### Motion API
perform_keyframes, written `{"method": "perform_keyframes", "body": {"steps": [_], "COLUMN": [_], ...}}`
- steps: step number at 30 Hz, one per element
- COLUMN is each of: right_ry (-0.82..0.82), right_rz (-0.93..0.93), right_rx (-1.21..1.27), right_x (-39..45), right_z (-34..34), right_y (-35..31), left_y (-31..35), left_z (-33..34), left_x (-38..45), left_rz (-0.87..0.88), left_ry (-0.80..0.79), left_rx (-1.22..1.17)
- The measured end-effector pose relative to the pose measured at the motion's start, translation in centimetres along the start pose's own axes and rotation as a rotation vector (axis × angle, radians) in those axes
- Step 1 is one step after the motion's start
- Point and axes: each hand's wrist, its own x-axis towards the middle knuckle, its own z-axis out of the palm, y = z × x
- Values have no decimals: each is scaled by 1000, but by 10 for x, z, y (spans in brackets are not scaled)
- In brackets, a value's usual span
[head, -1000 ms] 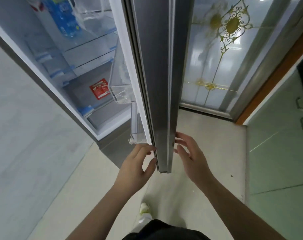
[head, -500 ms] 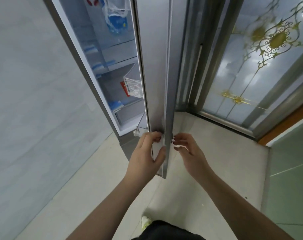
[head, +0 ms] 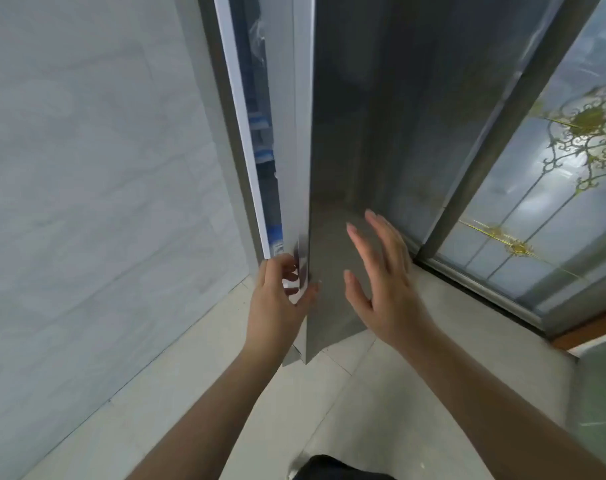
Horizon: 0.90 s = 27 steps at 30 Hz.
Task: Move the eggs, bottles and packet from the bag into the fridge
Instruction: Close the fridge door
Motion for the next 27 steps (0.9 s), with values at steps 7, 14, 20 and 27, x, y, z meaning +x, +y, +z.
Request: {"method": "perform_keyframes", "body": {"steps": [7,14,20,27], "right_ry": [210,128,-25,-51], "right_rz": [-198,-271,-346,-422], "right_rx": [-96,-96,-74,-133], "right_x": [62,92,126,157], "right_z": [23,42,60,85], "right_y": [-1,16,36,63], "left_y": [-18,-33,-38,-44], "left_z": [-2,-5,-11,-24], "left_x": [15,45,91,143], "left_rz": [-9,-43,-177,-275], "left_ry": [-1,135,215,233], "left_rx": [16,46,12,177]}}
